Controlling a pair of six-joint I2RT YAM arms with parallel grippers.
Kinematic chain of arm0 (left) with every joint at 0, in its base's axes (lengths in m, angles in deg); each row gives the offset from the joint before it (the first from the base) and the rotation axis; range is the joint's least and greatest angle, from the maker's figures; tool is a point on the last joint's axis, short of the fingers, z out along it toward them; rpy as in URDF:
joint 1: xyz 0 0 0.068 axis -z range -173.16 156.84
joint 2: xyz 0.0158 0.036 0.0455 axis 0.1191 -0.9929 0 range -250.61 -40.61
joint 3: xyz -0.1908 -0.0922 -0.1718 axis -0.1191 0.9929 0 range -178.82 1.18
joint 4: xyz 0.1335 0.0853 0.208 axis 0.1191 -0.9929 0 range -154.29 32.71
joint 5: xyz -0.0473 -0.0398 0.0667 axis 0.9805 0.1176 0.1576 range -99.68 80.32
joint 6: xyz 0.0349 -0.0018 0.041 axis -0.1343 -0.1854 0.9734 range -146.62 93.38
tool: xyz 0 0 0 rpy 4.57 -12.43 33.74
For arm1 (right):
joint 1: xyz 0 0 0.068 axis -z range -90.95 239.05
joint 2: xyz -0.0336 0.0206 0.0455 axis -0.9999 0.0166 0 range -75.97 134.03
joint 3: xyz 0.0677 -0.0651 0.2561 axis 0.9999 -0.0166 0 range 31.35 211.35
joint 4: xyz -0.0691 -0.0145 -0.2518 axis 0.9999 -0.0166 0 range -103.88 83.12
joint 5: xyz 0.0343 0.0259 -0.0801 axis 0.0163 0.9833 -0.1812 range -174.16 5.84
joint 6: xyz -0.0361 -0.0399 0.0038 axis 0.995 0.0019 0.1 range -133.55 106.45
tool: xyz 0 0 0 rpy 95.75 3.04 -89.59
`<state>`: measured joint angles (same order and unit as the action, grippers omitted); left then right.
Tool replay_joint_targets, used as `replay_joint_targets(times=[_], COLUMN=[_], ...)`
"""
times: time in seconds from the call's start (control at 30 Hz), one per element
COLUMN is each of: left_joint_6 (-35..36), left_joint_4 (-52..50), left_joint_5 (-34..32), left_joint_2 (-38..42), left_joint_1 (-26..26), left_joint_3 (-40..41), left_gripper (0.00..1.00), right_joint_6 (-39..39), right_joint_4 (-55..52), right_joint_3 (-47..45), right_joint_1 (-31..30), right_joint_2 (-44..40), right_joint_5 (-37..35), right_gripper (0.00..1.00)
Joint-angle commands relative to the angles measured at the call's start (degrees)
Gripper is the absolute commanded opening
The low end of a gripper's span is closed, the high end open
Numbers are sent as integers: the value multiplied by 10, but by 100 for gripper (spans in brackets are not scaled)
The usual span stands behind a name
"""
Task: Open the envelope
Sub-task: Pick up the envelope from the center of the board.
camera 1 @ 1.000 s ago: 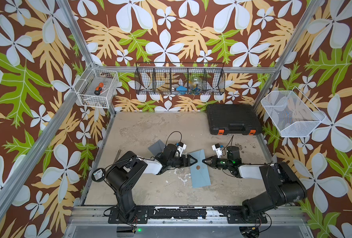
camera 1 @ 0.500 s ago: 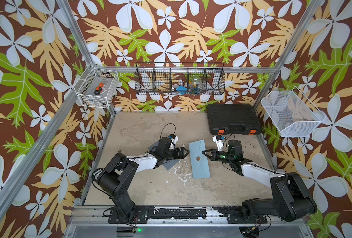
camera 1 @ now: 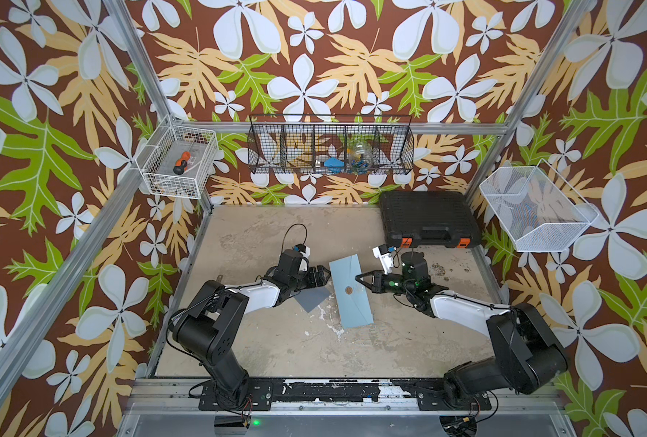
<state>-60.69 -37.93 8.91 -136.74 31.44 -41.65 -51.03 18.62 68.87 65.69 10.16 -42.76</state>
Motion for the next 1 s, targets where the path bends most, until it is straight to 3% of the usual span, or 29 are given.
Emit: replay_joint_targets(times=[0.0, 0.13, 0.27, 0.7, 0.97], left_joint_6=[-3, -3, -5, -10, -22], left_joint_4=[22, 31, 18, 8, 15], left_joint_5=[25, 57, 28, -18, 20], left_joint_2=[-14, -48, -47, 54, -11], left_joint_1=[-17, -29, -30, -35, -36], left_joint_3=[4, -7, 0, 38, 41], left_gripper=[87, 87, 87, 87, 85], right_joint_6=[-22, -22, -22, -29, -31], right_joint_4=[17, 18, 14, 16, 21], right_joint_3=[22, 30, 37, 53, 34], right_joint_1=[-9, -11, -10, -11, -11], right_joint_2=[24, 40, 55, 76, 53], right_joint_5=[-12, -13, -11, 6, 2], right_gripper=[0, 0, 0, 0, 0])
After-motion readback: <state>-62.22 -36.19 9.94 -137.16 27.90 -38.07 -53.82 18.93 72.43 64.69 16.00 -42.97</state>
